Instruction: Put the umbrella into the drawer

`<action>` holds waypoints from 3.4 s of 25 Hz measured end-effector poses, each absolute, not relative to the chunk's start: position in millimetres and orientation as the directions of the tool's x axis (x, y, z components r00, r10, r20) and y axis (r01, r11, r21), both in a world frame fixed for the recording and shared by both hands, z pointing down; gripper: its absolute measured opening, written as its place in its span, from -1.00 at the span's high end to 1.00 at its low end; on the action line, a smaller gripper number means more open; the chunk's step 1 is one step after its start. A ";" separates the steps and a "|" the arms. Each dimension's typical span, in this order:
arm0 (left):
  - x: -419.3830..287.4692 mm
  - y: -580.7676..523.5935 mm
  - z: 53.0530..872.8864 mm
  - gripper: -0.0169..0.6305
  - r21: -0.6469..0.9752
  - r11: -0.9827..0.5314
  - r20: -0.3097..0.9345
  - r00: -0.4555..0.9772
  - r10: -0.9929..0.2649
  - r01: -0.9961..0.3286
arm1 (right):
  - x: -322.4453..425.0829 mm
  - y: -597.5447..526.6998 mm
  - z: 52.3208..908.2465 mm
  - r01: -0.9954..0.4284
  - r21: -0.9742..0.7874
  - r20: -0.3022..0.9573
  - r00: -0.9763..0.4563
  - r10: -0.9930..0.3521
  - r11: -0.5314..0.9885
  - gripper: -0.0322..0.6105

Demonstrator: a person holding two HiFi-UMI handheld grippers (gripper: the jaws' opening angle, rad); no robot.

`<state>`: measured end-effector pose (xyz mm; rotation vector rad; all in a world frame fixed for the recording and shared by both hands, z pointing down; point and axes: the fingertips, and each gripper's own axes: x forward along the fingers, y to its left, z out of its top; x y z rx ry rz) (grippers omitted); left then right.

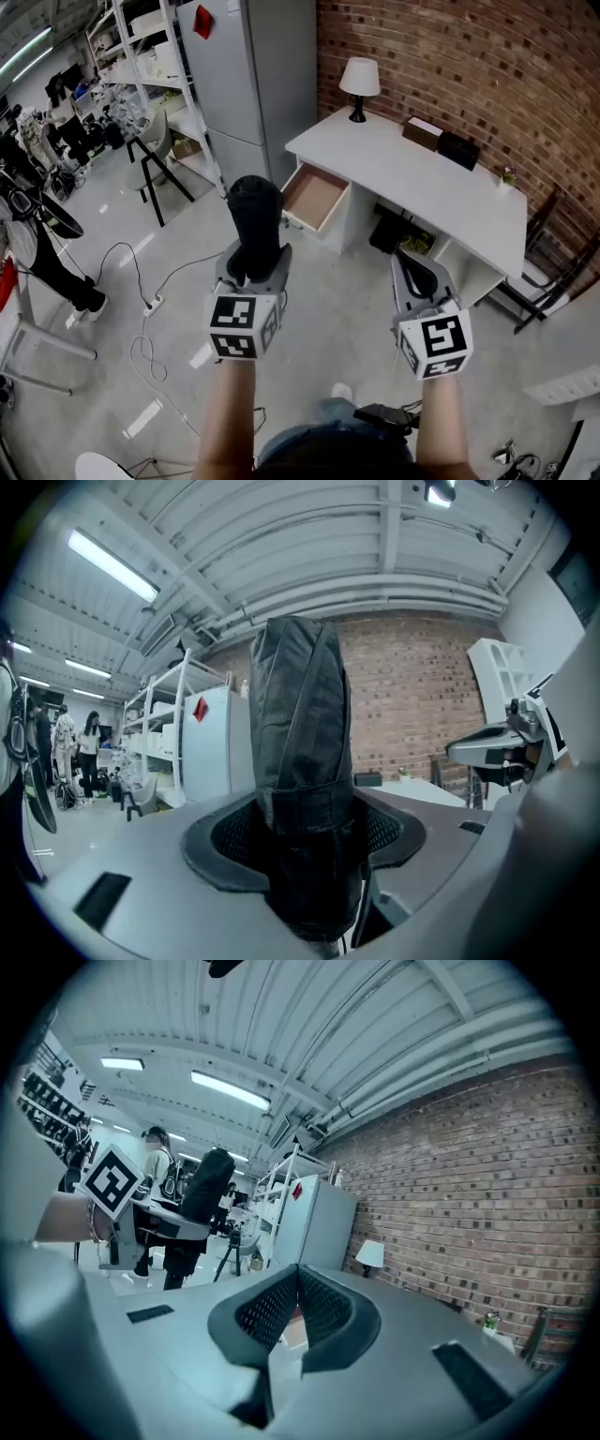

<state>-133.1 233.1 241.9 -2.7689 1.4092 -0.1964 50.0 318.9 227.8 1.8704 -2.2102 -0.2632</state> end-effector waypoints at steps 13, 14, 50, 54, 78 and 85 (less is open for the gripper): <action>-39.6 157.3 234.9 0.17 -0.131 -0.531 0.087 0.524 -0.847 -0.837 | 150.8 225.8 227.2 -0.940 0.262 0.040 -0.215 -0.976 0.217 0.90; -35.8 153.3 235.4 0.17 -0.134 -0.530 0.088 0.523 -0.848 -0.837 | 155.3 221.7 227.4 -0.941 0.263 0.038 -0.212 -0.977 0.215 0.90; -44.7 -212.6 304.7 0.17 -0.006 -0.553 0.221 0.538 -0.813 -0.833 | 151.1 -126.6 288.7 -0.943 0.263 0.233 -0.145 -0.961 0.206 0.90; -54.0 -247.8 315.2 0.17 0.024 -0.553 0.247 0.541 -0.804 -0.833 | 135.7 -163.0 297.4 -0.938 0.264 0.262 -0.154 -0.953 0.224 0.90; -25.6 -318.8 455.3 0.17 0.205 -0.528 0.489 0.553 -0.674 -0.824 | 155.7 -250.5 385.2 -0.941 0.206 0.444 -0.155 -0.883 0.269 0.90; -3.0 -336.0 511.3 0.17 0.295 -0.472 0.582 0.548 -0.600 -0.831 | 172.4 -270.3 406.2 -0.938 0.192 0.484 -0.166 -0.859 0.289 0.90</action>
